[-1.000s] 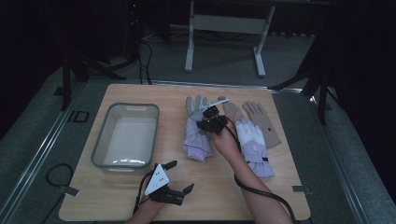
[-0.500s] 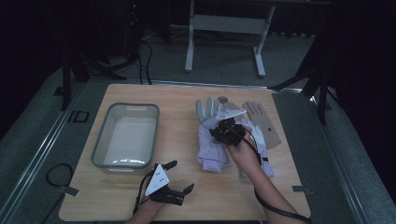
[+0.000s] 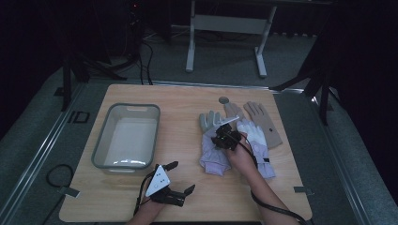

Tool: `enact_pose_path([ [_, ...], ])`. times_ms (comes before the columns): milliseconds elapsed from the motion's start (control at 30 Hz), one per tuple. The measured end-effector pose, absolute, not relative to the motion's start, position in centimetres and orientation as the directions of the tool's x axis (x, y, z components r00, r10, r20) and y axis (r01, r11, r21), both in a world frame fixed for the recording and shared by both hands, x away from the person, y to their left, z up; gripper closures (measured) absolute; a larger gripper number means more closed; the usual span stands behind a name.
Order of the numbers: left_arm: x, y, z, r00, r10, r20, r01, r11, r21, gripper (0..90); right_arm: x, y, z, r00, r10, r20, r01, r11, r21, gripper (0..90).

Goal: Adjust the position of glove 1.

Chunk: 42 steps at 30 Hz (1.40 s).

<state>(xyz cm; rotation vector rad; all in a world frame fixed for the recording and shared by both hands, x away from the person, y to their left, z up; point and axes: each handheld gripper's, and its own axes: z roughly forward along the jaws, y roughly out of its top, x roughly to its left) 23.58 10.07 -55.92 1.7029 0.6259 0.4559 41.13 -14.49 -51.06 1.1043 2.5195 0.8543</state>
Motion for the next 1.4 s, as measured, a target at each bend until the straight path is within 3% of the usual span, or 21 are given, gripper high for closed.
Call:
enact_pose_path([
  [300,23.6,10.1,-55.9,0.78,0.625,-0.035,0.163,-0.149,0.975,0.4,41.6,-14.6,-52.2,-0.676,0.736,0.035,0.597,0.519,0.612,75.3],
  [600,23.6,10.1,-55.9,0.778,0.627,-0.043,0.169,-0.144,0.975,0.3,40.9,-15.4,-50.6,-0.696,0.714,0.077,0.576,0.492,0.653,42.6],
  [667,23.6,10.1,-55.9,0.777,0.628,-0.043,0.169,-0.142,0.975,0.4,40.5,-15.3,-50.2,-0.694,0.717,0.071,0.571,0.487,0.66,39.2],
  [700,23.6,10.1,-55.9,0.777,0.628,-0.043,0.169,-0.142,0.975,0.4,40.2,-15.3,-50.1,-0.693,0.717,0.072,0.567,0.481,0.669,41.5],
  [767,23.6,10.1,-55.9,0.777,0.628,-0.044,0.169,-0.142,0.975,0.4,39.7,-15.3,-49.9,-0.687,0.725,0.05,0.565,0.49,0.664,61.5],
  [800,23.6,10.1,-55.9,0.777,0.628,-0.043,0.169,-0.143,0.975,0.3,39.5,-15.4,-49.8,-0.686,0.726,0.05,0.564,0.487,0.667,67.1],
  [833,23.6,10.1,-55.9,0.777,0.628,-0.043,0.169,-0.143,0.975,0.3,39.3,-15.6,-49.7,-0.687,0.725,0.058,0.568,0.485,0.665,79.2],
  [933,23.6,10.1,-55.9,0.777,0.627,-0.043,0.169,-0.143,0.975,0.4,38.8,-16.5,-49.3,-0.687,0.726,0.031,0.561,0.503,0.657,89.3],
  [1167,23.6,10.1,-55.9,0.776,0.629,-0.045,0.171,-0.142,0.975,0.4,38.0,-20.3,-47.7,-0.655,0.756,0.009,0.553,0.472,0.686,88.4],
  [1400,23.7,10.1,-55.9,0.773,0.632,-0.049,0.175,-0.138,0.975,0.4,37.5,-24.2,-46.6,-0.621,0.784,-0.007,0.541,0.436,0.719,77.1],
])
